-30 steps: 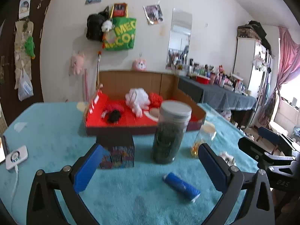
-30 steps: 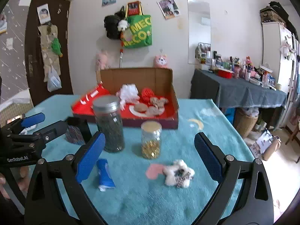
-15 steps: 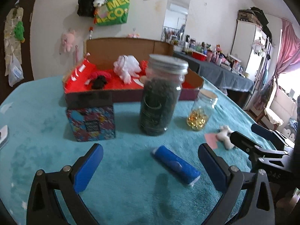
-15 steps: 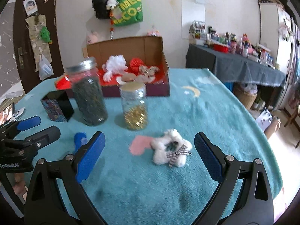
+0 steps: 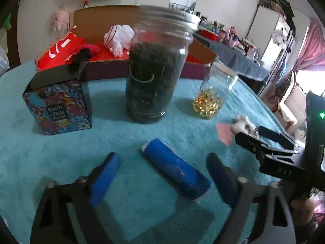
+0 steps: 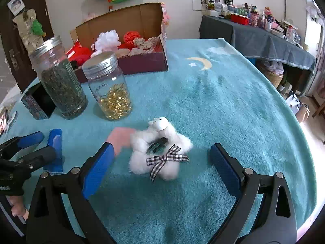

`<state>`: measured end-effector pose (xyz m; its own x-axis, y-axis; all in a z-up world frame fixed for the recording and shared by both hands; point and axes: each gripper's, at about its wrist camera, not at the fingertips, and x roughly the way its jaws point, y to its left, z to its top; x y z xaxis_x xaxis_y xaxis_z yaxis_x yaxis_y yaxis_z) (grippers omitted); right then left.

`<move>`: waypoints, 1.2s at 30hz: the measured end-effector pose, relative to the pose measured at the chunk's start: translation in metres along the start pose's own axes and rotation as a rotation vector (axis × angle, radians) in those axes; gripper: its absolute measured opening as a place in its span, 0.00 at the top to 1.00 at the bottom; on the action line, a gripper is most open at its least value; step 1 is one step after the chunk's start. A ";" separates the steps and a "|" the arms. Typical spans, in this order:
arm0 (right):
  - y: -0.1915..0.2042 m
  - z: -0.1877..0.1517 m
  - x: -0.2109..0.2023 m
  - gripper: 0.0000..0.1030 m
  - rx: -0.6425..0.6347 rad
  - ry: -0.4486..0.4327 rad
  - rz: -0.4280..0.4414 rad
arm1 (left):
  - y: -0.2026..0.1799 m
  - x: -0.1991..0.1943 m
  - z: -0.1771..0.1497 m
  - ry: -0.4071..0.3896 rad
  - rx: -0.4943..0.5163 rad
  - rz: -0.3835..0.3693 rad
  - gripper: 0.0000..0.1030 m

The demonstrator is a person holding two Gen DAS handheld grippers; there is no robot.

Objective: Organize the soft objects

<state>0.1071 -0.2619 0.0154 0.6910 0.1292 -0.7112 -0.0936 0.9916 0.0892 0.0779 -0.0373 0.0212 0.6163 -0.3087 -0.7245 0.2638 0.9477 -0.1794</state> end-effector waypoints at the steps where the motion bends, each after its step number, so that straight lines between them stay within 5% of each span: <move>1: 0.002 0.000 0.000 0.21 -0.012 0.004 -0.004 | -0.001 0.000 0.000 -0.005 0.018 0.001 0.39; 2: 0.004 0.000 0.000 0.39 -0.027 -0.001 -0.018 | -0.003 0.000 -0.001 -0.001 0.032 -0.017 0.46; 4: 0.008 -0.003 -0.002 0.48 -0.059 -0.022 -0.035 | -0.005 -0.003 -0.002 -0.006 0.052 -0.034 0.59; 12: 0.028 -0.003 -0.018 0.49 -0.073 -0.082 0.111 | 0.002 -0.013 0.005 -0.033 0.072 -0.067 0.75; 23: 0.076 0.007 -0.027 0.49 -0.163 -0.118 0.194 | 0.021 -0.024 0.017 -0.070 0.090 -0.041 0.81; 26: 0.079 0.005 -0.021 0.49 -0.167 -0.096 0.179 | 0.029 -0.019 0.016 -0.046 0.092 -0.026 0.71; 28: 0.078 0.001 -0.016 0.47 -0.169 -0.073 0.168 | 0.032 -0.017 0.012 -0.033 0.091 -0.027 0.52; 31: 0.080 -0.005 -0.010 0.47 -0.184 -0.049 0.139 | 0.032 -0.017 0.006 -0.030 0.090 -0.035 0.36; 36: 0.082 -0.014 -0.007 0.28 -0.202 -0.043 0.141 | 0.027 -0.018 -0.004 -0.024 0.112 0.010 0.30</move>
<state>0.0844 -0.1814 0.0176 0.6905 0.2707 -0.6707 -0.3296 0.9432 0.0414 0.0715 -0.0056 0.0267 0.6365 -0.3026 -0.7094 0.3383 0.9361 -0.0958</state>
